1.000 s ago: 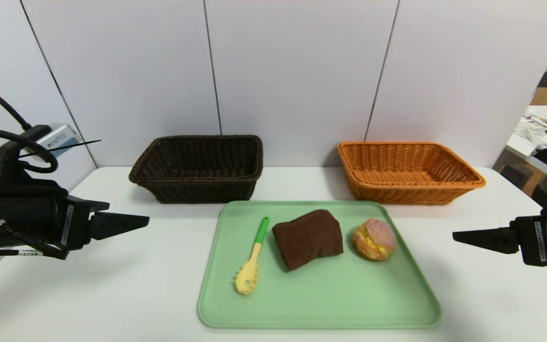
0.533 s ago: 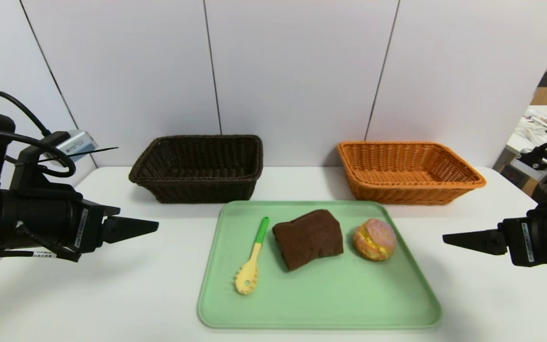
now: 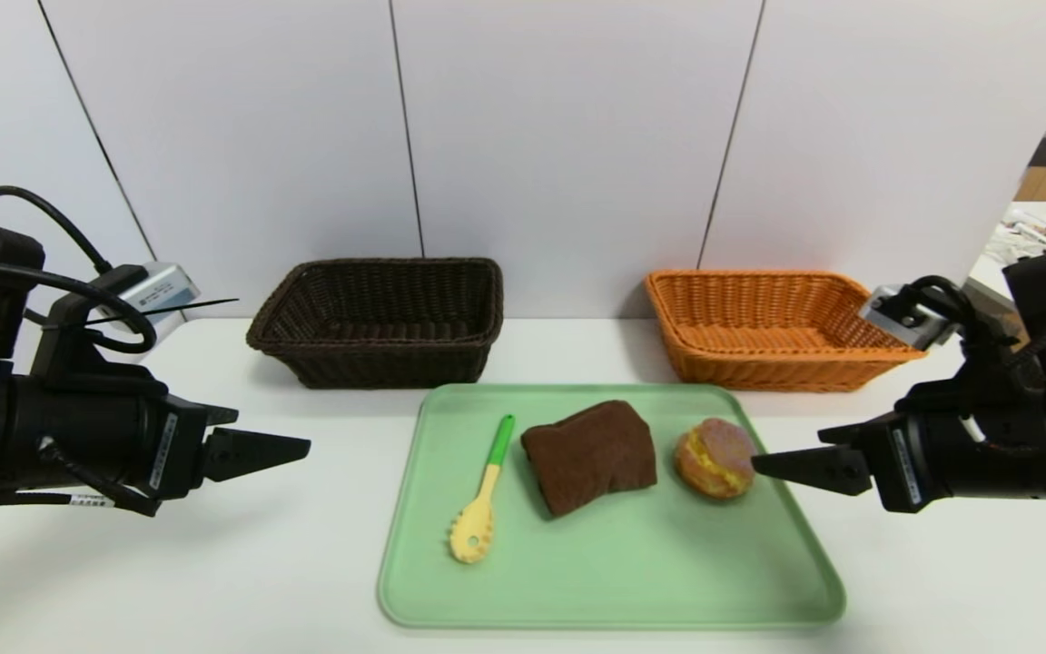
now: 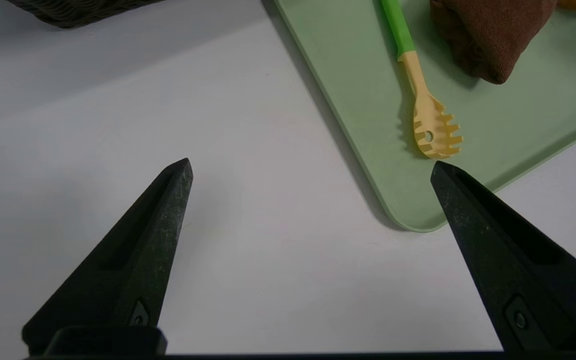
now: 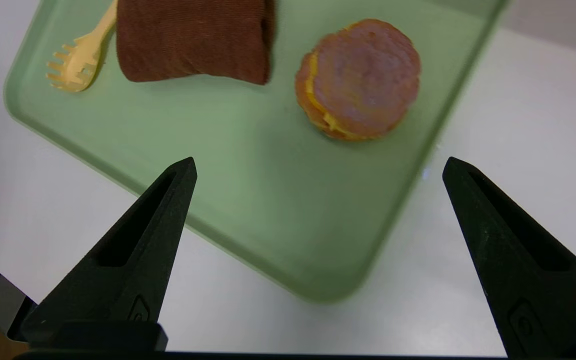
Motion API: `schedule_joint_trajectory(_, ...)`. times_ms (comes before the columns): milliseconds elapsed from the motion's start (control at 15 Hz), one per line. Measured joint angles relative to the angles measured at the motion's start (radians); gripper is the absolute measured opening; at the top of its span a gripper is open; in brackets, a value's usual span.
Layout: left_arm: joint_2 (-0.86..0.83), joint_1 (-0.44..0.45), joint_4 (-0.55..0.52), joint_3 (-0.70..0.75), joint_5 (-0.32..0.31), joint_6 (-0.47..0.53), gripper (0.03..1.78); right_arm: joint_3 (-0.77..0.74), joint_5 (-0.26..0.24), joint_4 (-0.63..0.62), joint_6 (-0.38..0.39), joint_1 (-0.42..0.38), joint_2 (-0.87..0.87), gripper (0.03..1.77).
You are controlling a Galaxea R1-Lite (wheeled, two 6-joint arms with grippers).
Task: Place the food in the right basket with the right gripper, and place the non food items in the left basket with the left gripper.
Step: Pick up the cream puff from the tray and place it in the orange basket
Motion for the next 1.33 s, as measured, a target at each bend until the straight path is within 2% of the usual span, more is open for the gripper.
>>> schedule_joint_trajectory(333, 0.000, -0.007, -0.001, 0.009, 0.000, 0.002, 1.69, -0.082, -0.012, -0.024, 0.006, 0.061, 0.154, 1.70)
schedule_joint_trajectory(600, 0.001, -0.009, -0.003, 0.012, 0.000, 0.006, 1.69, -0.149, -0.094, -0.002, 0.004, 0.064, 0.252, 1.70)
schedule_joint_trajectory(733, 0.001, -0.016, -0.002, 0.014, 0.000, 0.006, 1.69, -0.197, -0.141, 0.055, 0.000, 0.065, 0.287, 1.70)
schedule_joint_trajectory(1067, 0.001, -0.030, -0.003, 0.020, 0.000, 0.006, 1.69, -0.237, -0.185, 0.073, -0.026, 0.070, 0.351, 1.70)
schedule_joint_trajectory(1333, 0.001, -0.053, -0.004, 0.020, -0.021, 0.007, 1.69, -0.238, -0.189, 0.071, -0.033, 0.078, 0.391, 1.70)
